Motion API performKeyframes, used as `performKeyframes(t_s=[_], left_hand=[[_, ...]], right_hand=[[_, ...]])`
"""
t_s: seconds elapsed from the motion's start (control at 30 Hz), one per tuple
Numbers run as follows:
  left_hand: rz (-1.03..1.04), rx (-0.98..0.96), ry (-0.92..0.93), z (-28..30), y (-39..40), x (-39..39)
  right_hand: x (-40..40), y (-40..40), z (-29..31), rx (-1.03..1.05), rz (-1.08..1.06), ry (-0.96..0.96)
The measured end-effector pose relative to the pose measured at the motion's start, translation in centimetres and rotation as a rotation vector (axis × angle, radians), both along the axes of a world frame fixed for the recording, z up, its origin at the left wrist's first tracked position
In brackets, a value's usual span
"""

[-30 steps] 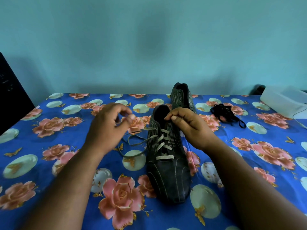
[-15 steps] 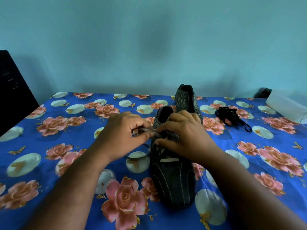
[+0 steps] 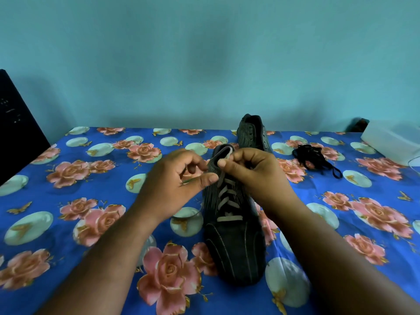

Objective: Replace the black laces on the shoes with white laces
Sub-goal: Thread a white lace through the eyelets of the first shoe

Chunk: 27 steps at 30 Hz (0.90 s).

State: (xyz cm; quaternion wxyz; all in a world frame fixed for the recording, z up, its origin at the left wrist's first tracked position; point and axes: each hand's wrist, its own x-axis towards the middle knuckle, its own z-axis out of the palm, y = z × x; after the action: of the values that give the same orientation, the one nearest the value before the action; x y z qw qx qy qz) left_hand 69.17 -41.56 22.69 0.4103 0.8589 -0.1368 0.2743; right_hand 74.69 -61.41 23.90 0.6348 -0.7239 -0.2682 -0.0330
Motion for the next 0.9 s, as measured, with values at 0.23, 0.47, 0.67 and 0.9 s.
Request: performKeyframes(t_s=[0.23,0.47,0.67,0.9], left_hand=[[-0.088,-0.057,0.045,-1.4,-2.8,0.3],[-0.232,-0.297,0.2,-1.8,-2.3,0.6],[-0.272,-0.314,0.275,-1.6,-1.5,0.4],[-0.271,-0.298,0.304,-1.3,-1.3,0.3]], right_hand=[[-0.5,-0.3,1.1,0.314,0.059,0.252],[1.8,-2.5,2.1,0.544,-0.083,0.483],[4.7,-5.8,1.8,0.649,-0.136,0.551],[6.4,-9.2,1.6,0.773,-0.262,0.586]])
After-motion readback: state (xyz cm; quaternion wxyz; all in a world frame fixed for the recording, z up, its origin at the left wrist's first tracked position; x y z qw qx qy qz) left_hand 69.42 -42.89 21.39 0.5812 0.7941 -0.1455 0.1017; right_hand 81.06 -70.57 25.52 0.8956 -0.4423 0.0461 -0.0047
